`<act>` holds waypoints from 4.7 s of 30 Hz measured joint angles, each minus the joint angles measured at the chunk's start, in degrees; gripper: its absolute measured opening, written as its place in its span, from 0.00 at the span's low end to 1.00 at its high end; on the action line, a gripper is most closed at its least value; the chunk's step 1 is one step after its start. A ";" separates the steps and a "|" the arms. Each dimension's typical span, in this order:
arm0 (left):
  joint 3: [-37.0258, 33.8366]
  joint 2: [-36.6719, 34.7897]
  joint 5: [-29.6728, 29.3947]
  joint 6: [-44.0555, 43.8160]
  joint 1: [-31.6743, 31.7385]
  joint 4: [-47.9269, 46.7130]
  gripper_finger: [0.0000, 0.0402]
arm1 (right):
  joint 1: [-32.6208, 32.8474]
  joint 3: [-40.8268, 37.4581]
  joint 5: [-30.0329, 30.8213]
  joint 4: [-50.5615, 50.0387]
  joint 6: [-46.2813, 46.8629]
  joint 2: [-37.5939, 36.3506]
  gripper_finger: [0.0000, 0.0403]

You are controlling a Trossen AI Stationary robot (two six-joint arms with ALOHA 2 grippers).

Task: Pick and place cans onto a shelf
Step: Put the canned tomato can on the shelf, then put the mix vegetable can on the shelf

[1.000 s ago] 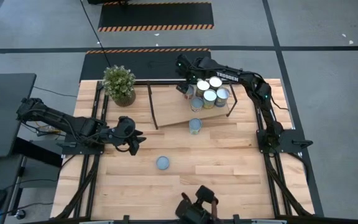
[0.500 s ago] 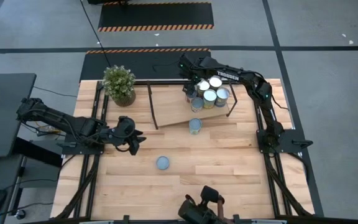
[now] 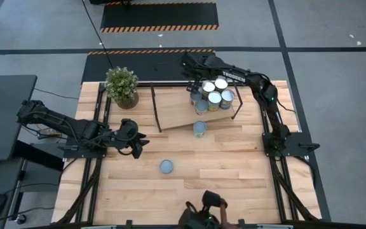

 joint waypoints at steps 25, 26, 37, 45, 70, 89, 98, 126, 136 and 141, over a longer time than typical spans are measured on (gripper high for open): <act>0.00 0.00 -0.02 0.48 0.00 -0.02 0.43 | 5.41 -4.70 2.45 2.99 -0.39 -0.07 0.86; 0.00 -0.01 -0.02 0.48 0.00 -0.02 0.43 | 5.41 -4.29 2.50 3.57 -0.39 -0.07 0.86; 0.00 0.00 -0.02 1.86 0.00 0.00 0.43 | 9.93 0.89 -11.22 -1.70 5.15 -0.07 0.86; 0.00 0.00 11.71 5.25 -0.26 -0.23 0.43 | 18.36 0.89 -20.83 -5.86 5.08 -0.07 0.86; 0.00 0.11 13.05 6.42 -3.06 -1.21 0.43 | 29.77 -4.88 -17.21 -19.33 -1.34 -0.69 0.95; 0.00 0.11 7.89 0.37 -6.87 -1.33 0.43 | 26.85 -10.00 -16.05 -14.00 -11.55 -3.06 0.94; 0.00 0.11 6.49 0.41 -6.87 -1.31 0.43 | 27.18 -18.98 -8.47 -12.28 -11.06 -2.98 0.93; 0.00 0.11 6.49 0.54 -6.87 -1.34 0.43 | 23.88 -15.92 -14.29 -13.25 -0.97 -2.95 0.72; 0.00 0.11 5.11 1.11 -6.73 -1.33 0.43 | 22.67 -3.01 -14.22 -15.40 8.12 -2.95 0.72; 0.00 0.11 5.07 0.83 -6.73 -0.99 0.43 | 21.16 -0.97 -12.75 -12.17 10.13 -2.95 0.74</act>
